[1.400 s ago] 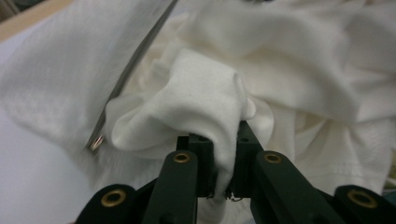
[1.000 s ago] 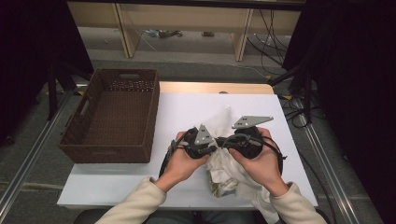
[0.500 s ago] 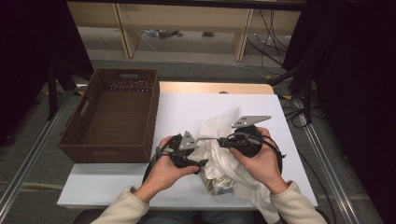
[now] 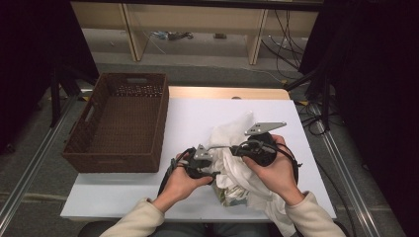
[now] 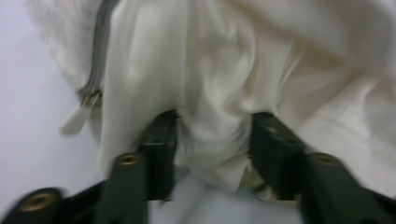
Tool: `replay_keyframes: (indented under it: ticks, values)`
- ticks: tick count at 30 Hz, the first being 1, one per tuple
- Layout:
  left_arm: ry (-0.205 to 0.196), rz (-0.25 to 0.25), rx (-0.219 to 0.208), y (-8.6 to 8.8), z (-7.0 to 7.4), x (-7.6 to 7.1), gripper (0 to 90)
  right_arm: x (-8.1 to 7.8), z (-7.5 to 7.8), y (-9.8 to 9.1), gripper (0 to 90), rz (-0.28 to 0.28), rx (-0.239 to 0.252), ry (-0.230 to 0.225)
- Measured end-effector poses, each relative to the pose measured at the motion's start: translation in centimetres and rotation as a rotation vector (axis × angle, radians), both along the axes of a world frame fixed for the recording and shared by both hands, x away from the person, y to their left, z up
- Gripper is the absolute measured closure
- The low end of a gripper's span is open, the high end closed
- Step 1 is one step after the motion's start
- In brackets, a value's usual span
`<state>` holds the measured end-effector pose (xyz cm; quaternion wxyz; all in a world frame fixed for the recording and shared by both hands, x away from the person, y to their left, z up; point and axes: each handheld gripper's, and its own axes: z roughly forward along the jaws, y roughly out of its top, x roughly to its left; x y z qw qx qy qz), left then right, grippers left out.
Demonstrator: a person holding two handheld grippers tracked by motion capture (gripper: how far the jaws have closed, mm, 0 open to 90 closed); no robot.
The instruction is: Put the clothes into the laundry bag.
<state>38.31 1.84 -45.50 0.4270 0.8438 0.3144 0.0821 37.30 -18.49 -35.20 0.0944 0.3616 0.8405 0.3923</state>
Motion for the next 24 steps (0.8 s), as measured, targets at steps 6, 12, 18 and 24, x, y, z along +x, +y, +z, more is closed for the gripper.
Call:
replay_keyframes:
  ticks: [6, 12, 18, 24]
  values:
    - [-0.02, -0.026, -0.09, -1.1, 1.7, 0.1, 85.2, 0.0, 0.0, 0.0, 90.0, 0.008, -0.002, -0.028]
    - [-0.101, 0.002, -0.16, -1.0, 4.9, -0.1, 85.7, -0.1, 0.6, -0.4, 90.0, 0.006, 0.018, -0.044]
    - [-0.093, 0.063, -0.091, -1.4, 2.8, 2.4, 84.1, -0.3, 0.5, -0.1, 90.0, 0.018, 0.027, -0.04]
    - [-0.1, 0.044, -0.06, -0.7, 3.3, 1.4, 51.2, 0.4, 0.0, -0.6, 90.0, 0.007, 0.016, -0.026]
